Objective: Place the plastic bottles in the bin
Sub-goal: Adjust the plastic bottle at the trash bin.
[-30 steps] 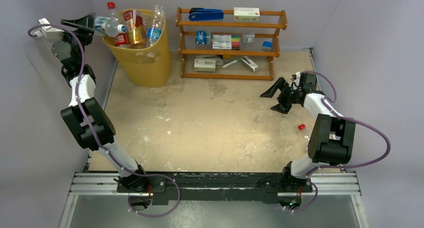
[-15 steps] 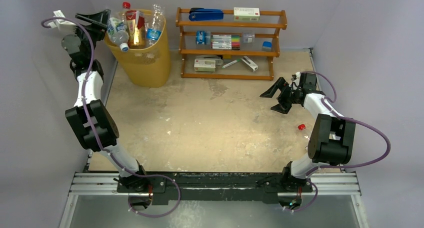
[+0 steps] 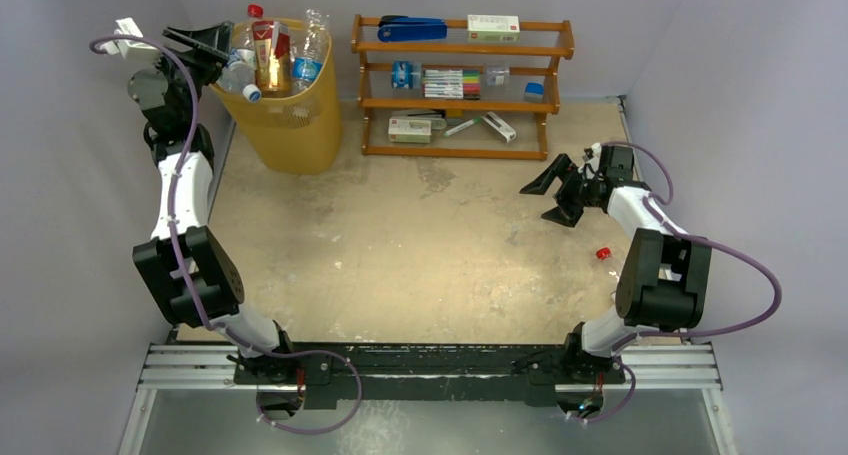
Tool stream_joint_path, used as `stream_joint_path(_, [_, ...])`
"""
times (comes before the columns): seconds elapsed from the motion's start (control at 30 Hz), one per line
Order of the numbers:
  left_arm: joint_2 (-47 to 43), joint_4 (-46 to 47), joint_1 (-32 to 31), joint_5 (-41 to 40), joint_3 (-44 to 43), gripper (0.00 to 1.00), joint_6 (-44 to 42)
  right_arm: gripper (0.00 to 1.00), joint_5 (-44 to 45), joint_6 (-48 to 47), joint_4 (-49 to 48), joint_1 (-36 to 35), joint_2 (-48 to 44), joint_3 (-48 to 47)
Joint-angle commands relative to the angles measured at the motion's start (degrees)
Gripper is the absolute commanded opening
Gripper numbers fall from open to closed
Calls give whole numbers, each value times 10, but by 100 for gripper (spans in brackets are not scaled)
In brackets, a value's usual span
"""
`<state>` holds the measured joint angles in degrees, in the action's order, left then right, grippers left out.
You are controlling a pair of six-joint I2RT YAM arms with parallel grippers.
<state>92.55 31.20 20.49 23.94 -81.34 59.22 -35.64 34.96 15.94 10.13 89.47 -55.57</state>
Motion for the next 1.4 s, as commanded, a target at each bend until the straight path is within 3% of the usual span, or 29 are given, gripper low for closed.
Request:
stream_joint_path(0.0, [-30,3,0,-7,14,70,-18,97,-19,-7,-9,-2,-26,12])
stream_joint_path(0.5, [-32,38,-79,-24,55,69,-4,97,-20,-7,-9,-3,-34,20])
stream_joint_path(0.8, [-54,32,-91,-43,97,69,-22,97,-18,-7,-10,-3,-37,26])
stream_joint_path(1.03, [-34,85,-109,-61,109,68,-15,97,-19,-5,-9,-4,-44,27])
stream_joint_path(1.37, [-4,77,-132,-75,104,67,-27,97,-20,-5,-3,-4,-49,23])
